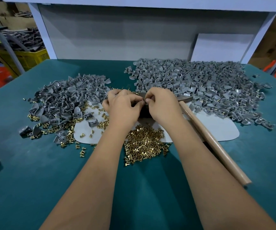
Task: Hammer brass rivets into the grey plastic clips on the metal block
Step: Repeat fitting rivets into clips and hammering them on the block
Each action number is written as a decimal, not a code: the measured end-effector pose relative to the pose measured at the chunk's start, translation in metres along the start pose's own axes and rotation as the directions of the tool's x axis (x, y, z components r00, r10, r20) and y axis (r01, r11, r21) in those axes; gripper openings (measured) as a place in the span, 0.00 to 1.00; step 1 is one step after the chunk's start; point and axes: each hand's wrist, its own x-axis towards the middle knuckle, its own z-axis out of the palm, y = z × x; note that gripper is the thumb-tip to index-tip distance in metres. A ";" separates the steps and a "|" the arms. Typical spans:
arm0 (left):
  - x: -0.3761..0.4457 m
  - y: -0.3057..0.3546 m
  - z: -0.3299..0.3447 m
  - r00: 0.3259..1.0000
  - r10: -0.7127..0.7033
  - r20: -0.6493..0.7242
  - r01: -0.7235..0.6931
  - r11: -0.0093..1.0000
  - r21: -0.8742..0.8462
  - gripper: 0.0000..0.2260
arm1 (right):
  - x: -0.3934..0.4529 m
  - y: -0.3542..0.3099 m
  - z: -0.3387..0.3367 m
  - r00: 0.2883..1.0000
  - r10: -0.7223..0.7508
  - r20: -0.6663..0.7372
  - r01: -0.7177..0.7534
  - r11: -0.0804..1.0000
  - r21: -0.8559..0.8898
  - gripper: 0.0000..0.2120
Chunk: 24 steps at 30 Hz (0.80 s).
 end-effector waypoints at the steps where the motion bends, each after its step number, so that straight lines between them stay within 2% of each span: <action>1: 0.000 0.000 0.000 1.000 0.000 0.002 0.000 1.000 -0.005 0.05 | -0.002 0.003 0.000 1.000 -0.011 0.004 0.011 0.999 0.048 0.05; 5: -0.001 0.001 0.000 1.000 0.002 -0.002 -0.002 1.000 -0.008 0.05 | -0.007 0.008 -0.007 0.997 0.076 0.016 -0.077 0.946 0.313 0.13; 7: -0.001 0.001 0.001 1.000 -0.007 -0.002 0.007 1.000 -0.006 0.05 | -0.006 0.007 -0.008 0.995 0.104 0.005 -0.099 0.923 0.373 0.12; 11: -0.001 0.000 0.002 1.000 -0.007 -0.004 0.007 1.000 -0.002 0.06 | -0.006 0.003 0.000 0.997 0.066 -0.038 -0.053 0.960 0.273 0.04; 19: 0.000 0.000 0.002 1.000 -0.018 0.004 0.018 1.000 -0.014 0.06 | -0.007 0.000 0.010 0.985 0.117 -0.125 -0.079 0.958 0.277 0.08; 24: 0.000 0.001 0.001 1.000 -0.026 0.001 0.026 1.000 -0.002 0.05 | -0.010 0.000 0.011 0.981 0.080 -0.176 -0.041 0.976 0.212 0.07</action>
